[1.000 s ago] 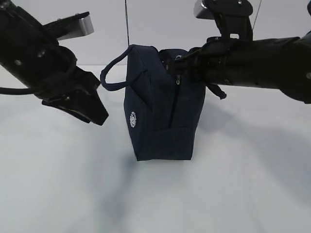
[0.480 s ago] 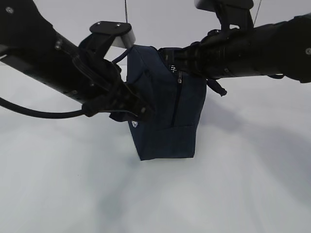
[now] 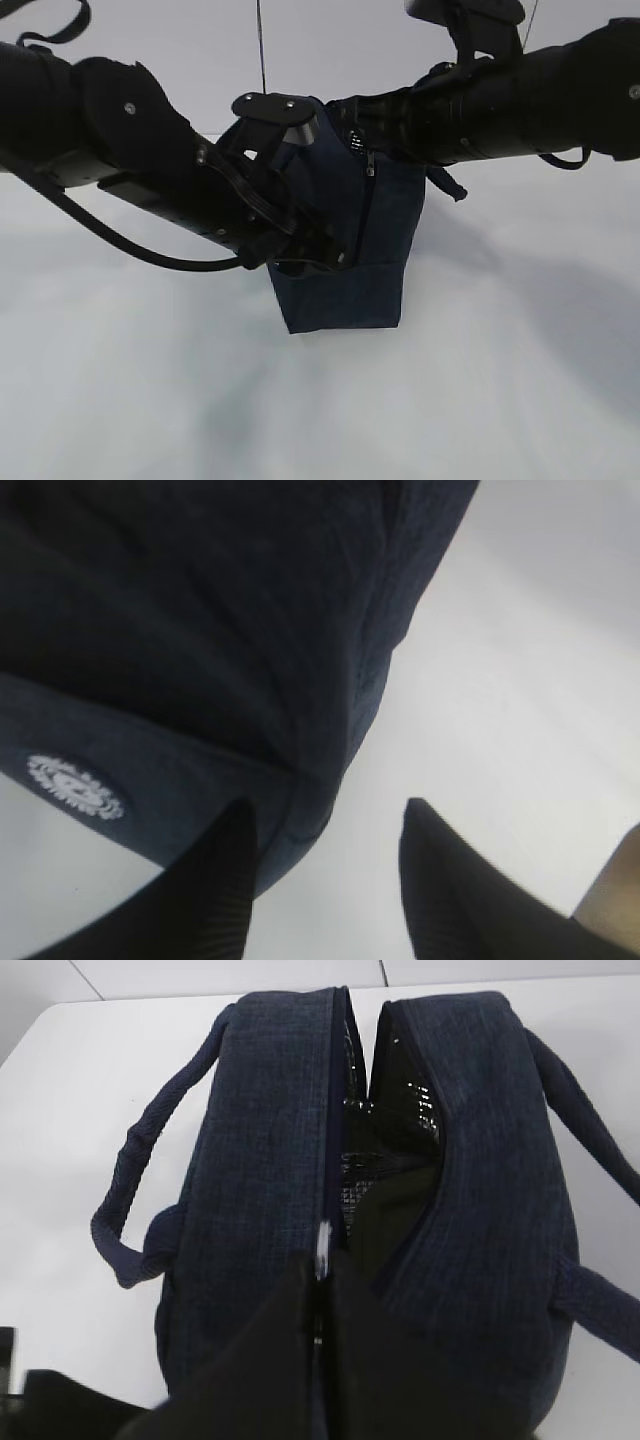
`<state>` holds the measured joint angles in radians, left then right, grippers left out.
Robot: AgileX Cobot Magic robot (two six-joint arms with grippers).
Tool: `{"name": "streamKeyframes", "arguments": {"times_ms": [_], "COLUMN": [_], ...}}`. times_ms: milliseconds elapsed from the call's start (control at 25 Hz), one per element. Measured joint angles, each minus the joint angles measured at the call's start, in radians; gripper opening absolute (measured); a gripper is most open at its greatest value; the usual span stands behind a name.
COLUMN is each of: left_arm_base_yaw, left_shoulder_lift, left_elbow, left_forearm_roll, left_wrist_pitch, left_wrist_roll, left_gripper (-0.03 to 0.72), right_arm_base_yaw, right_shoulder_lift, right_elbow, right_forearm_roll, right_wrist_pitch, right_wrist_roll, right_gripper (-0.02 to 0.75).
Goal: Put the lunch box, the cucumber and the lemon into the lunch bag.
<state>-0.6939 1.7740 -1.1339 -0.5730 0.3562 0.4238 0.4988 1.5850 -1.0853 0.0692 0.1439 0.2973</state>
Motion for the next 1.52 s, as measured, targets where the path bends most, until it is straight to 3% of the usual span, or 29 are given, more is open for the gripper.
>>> {"name": "streamKeyframes", "arguments": {"times_ms": [200, 400, 480, 800, 1520], "left_arm_base_yaw": [-0.009, -0.01, -0.01, -0.01, -0.01], "left_shoulder_lift": [0.043, 0.048, 0.048, 0.048, 0.032], "left_elbow": [0.0, 0.0, 0.0, 0.0, 0.048], "left_forearm_roll": [-0.017, -0.018, -0.003, 0.093, 0.149], "left_wrist_pitch": [-0.066, -0.099, -0.099, -0.041, 0.018], "left_wrist_roll": [0.002, 0.002, 0.002, 0.002, 0.002], "left_gripper": [0.307, 0.048, 0.006, -0.008, -0.009], "right_arm_base_yaw": [0.0, 0.0, 0.0, 0.0, 0.0], "right_shoulder_lift": [0.0, 0.0, 0.0, 0.0, 0.158], "right_elbow": [0.0, 0.0, 0.0, -0.037, -0.221], "right_forearm_roll": [0.057, 0.093, 0.117, 0.15, 0.108], "right_wrist_pitch": [0.004, 0.004, 0.004, 0.004, 0.02], "right_wrist_roll": [0.002, 0.002, 0.002, 0.002, 0.002], "right_gripper": [0.0, 0.0, 0.0, 0.0, 0.0]}}
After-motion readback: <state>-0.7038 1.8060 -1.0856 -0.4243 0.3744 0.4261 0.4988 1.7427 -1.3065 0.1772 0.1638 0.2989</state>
